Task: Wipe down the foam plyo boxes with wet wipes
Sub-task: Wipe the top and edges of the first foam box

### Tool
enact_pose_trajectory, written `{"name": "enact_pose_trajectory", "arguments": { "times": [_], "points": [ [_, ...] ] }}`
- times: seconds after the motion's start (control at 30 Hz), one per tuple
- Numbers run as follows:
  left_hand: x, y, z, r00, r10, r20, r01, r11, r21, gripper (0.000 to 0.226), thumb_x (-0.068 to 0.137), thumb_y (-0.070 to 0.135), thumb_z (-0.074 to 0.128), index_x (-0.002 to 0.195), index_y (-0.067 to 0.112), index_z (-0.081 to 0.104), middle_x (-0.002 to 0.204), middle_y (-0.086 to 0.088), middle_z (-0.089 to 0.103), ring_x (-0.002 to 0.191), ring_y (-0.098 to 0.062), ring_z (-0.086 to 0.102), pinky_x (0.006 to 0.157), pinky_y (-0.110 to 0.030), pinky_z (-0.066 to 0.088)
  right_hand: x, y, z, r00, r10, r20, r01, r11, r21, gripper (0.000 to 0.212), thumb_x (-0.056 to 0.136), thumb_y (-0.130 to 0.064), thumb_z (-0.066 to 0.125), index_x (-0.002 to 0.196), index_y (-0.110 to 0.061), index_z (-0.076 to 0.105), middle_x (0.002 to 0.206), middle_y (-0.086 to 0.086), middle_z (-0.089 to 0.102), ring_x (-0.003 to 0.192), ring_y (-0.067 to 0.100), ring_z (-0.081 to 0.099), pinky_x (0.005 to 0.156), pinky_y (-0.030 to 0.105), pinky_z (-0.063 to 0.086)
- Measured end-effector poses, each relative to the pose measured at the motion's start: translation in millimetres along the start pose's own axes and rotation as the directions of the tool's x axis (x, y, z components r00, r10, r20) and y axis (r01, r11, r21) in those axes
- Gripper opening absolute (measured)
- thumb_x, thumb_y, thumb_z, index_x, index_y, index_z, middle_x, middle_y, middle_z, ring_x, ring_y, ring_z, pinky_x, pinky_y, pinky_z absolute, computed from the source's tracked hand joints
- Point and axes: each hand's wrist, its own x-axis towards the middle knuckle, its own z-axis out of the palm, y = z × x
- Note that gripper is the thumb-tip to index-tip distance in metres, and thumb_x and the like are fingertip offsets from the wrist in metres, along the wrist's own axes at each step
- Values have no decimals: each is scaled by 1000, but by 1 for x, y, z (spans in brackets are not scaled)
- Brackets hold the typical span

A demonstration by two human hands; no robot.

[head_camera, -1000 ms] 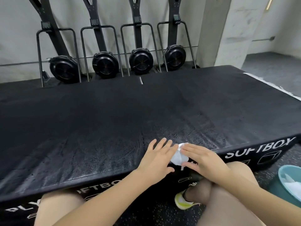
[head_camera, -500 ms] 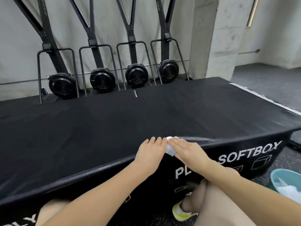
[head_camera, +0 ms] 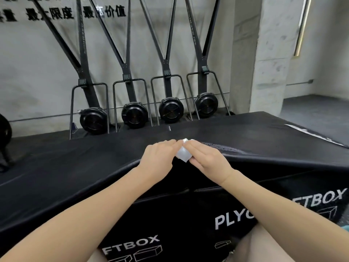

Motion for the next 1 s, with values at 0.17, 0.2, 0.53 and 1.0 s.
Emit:
{"name": "enact_pose_trajectory", "arguments": {
  "times": [0.17,0.2,0.53,1.0],
  "points": [
    [-22,-18,-4,1000,-4,20,3,1000,19,74,86,-1,48,149,38,39,104,9,59,90,-14,56,57,-30,36,6,-26,16,1000,7,6,-7,999,33,39,84,13,53,122,8,63,118,14,65,105,23,61,106,15,37],
    [-25,-21,-4,999,-6,32,5,1000,24,73,85,-2,48,148,37,41,103,8,58,90,-15,56,56,-31,35,6,-29,20,1000,14,5,-14,999,38,39,84,13,53,121,7,63,117,13,65,104,22,61,106,14,37],
    [-47,-38,27,999,14,-32,-12,998,67,66,70,-7,66,126,26,62,84,9,57,75,-16,60,41,-28,34,-4,-42,45,999,21,37,-24,995,95,46,78,12,56,123,1,58,116,13,65,109,25,61,105,23,46],
    [-99,-36,59,998,-60,15,60,998,-34,89,47,28,96,130,13,67,113,6,73,99,-13,71,83,-29,58,-32,-71,81,983,44,180,-42,999,-12,26,89,-9,58,112,-8,70,108,-1,70,101,15,65,93,26,51]
  ]
}}
